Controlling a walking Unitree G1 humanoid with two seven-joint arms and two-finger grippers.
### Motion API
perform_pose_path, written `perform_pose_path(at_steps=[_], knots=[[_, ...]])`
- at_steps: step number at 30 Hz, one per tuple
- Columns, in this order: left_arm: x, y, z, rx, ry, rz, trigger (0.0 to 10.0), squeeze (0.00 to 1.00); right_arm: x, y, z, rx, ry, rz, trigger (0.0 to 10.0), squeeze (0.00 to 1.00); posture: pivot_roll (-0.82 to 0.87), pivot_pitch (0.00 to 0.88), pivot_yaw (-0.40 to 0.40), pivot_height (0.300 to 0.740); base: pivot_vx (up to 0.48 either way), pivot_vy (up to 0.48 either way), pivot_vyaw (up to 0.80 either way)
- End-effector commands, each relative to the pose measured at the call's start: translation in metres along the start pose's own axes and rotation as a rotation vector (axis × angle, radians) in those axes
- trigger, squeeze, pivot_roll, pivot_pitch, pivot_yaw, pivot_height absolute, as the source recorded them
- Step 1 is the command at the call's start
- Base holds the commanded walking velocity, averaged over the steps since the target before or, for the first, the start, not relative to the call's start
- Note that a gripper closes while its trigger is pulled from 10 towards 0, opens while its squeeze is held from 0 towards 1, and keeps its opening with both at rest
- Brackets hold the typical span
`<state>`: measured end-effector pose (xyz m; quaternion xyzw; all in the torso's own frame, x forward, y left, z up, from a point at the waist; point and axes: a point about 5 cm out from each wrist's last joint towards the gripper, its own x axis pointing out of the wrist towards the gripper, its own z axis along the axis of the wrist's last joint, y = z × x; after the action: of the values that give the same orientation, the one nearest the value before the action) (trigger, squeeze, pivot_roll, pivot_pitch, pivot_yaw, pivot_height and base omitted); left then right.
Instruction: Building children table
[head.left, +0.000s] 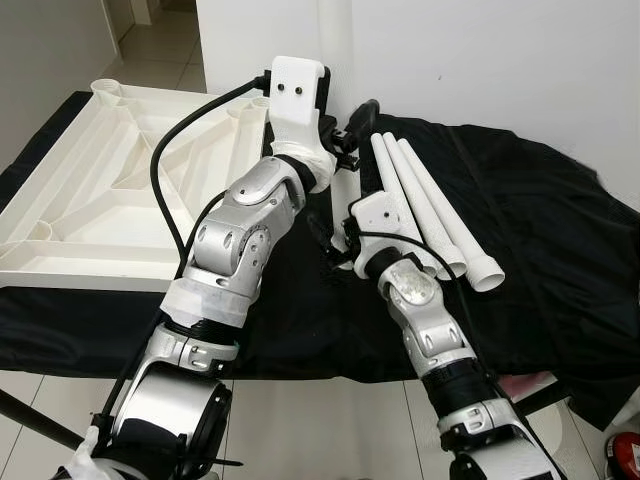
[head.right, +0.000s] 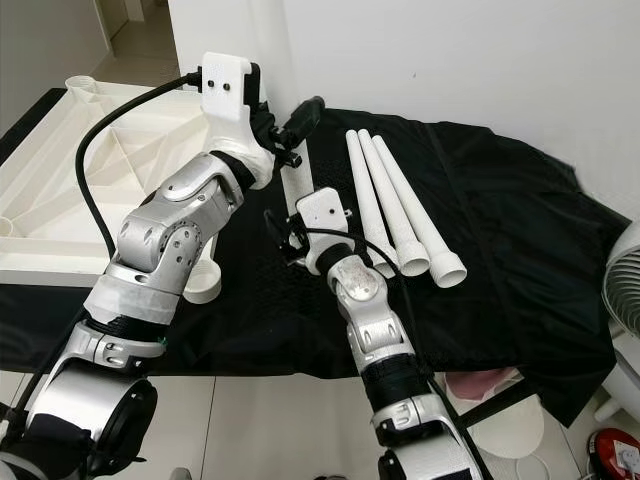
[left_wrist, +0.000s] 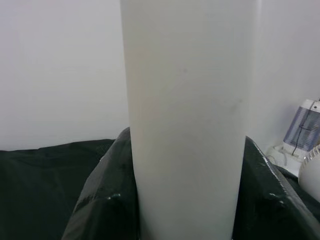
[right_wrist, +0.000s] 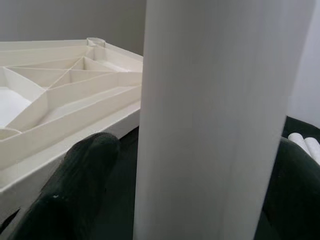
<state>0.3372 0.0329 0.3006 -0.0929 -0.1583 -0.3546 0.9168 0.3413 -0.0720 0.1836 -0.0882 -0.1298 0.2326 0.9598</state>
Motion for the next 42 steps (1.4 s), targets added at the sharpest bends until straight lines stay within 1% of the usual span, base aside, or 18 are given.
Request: perform_pose_path(at_steps=[1, 11, 12, 13, 14, 17, 18, 20, 30, 31, 32, 33, 34, 35, 36, 38, 39, 42], knots=[[0.001, -0.006, 0.002, 0.019, -0.010, -0.009, 10.0, 0.00, 0.000, -0.004, -0.006, 0.023, 0.051, -0.023, 10.0, 0.00, 0.07, 0.035, -0.069, 0.740, 0.000, 0.000, 0.00], [0.001, -0.010, 0.003, 0.023, -0.017, -0.015, 10.0, 0.00, 0.000, -0.003, -0.010, 0.020, 0.091, -0.011, 10.0, 0.00, 0.08, 0.039, -0.071, 0.740, 0.000, 0.000, 0.00], [0.001, -0.010, 0.003, 0.024, -0.017, -0.017, 10.0, 0.00, 0.000, -0.003, -0.010, 0.020, 0.094, -0.011, 6.4, 0.00, 0.08, 0.041, -0.071, 0.740, 0.000, 0.000, 0.00], [0.001, -0.010, 0.003, 0.024, -0.017, -0.017, 10.0, 0.00, 0.000, -0.003, -0.010, 0.020, 0.094, -0.011, 6.4, 0.00, 0.08, 0.041, -0.071, 0.740, 0.000, 0.000, 0.00], [0.001, -0.011, 0.003, 0.025, -0.017, -0.019, 10.0, 0.00, 0.001, -0.004, -0.010, 0.020, 0.094, -0.011, 2.9, 0.00, 0.08, 0.039, -0.071, 0.740, 0.000, 0.000, 0.00], [0.002, -0.012, 0.003, 0.026, -0.017, -0.023, 10.0, 0.00, 0.002, -0.004, -0.009, 0.027, 0.090, -0.011, 2.4, 0.00, 0.08, 0.036, -0.070, 0.740, 0.000, 0.000, 0.00], [0.002, -0.013, 0.003, 0.026, -0.016, -0.025, 10.0, 0.00, 0.002, -0.004, -0.008, 0.023, 0.086, -0.012, 0.7, 0.00, 0.08, 0.036, -0.069, 0.740, 0.000, 0.000, 0.00], [0.002, -0.014, 0.003, 0.028, -0.016, -0.028, 10.0, 0.00, 0.003, -0.004, -0.007, 0.021, 0.084, -0.013, 0.0, 0.00, 0.08, 0.035, -0.070, 0.740, 0.000, 0.000, 0.00], [0.003, -0.019, 0.001, 0.042, -0.005, -0.046, 10.0, 0.00, 0.003, -0.006, -0.006, 0.060, 0.082, -0.037, 0.0, 0.00, 0.08, 0.038, -0.069, 0.740, 0.000, 0.000, 0.00], [0.002, -0.021, 0.000, 0.059, -0.002, -0.062, 10.0, 0.00, 0.003, -0.007, -0.007, 0.073, 0.086, -0.050, 0.9, 0.00, 0.08, 0.038, -0.069, 0.740, 0.000, 0.000, 0.00], [0.001, -0.023, -0.001, 0.060, 0.001, -0.079, 10.0, 0.00, 0.003, -0.007, -0.007, 0.078, 0.089, -0.061, 3.1, 0.00, 0.08, 0.038, -0.069, 0.740, 0.000, 0.000, 0.00], [0.001, -0.023, -0.001, 0.060, 0.001, -0.079, 10.0, 0.00, 0.003, -0.007, -0.007, 0.078, 0.089, -0.061, 3.1, 0.00, 0.08, 0.038, -0.069, 0.740, 0.000, 0.000, 0.00], [0.001, -0.025, -0.002, 0.046, 0.003, -0.091, 10.0, 0.12, 0.004, -0.007, -0.007, 0.078, 0.085, -0.071, 10.0, 0.00, 0.08, 0.041, -0.068, 0.740, 0.000, 0.000, 0.00], [0.001, -0.025, -0.002, 0.046, 0.003, -0.091, 10.0, 0.12, 0.004, -0.007, -0.007, 0.078, 0.085, -0.071, 10.0, 0.00, 0.08, 0.041, -0.068, 0.740, 0.000, 0.000, 0.00], [0.001, -0.025, -0.002, 0.035, 0.004, -0.098, 10.0, 0.68, 0.004, -0.007, -0.006, 0.077, 0.078, -0.078, 10.0, 0.00, 0.08, 0.041, -0.068, 0.740, 0.000, 0.000, 0.00], [0.001, -0.025, -0.002, 0.035, 0.004, -0.098, 10.0, 0.68, 0.004, -0.007, -0.006, 0.077, 0.078, -0.078, 10.0, 0.00, 0.08, 0.041, -0.068, 0.740, 0.000, 0.000, 0.00], [-0.001, -0.028, -0.002, 0.011, 0.000, -0.124, 10.0, 1.00, 0.005, -0.007, -0.003, 0.106, 0.059, -0.096, 10.0, 0.00, 0.08, 0.042, -0.065, 0.740, 0.000, 0.000, 0.00], [-0.002, -0.031, 0.000, -0.005, -0.006, -0.152, 10.0, 1.00, 0.006, -0.010, 0.000, 0.157, 0.033, -0.141, 10.0, 0.00, 0.09, 0.045, -0.063, 0.740, 0.000, 0.000, 0.00]])
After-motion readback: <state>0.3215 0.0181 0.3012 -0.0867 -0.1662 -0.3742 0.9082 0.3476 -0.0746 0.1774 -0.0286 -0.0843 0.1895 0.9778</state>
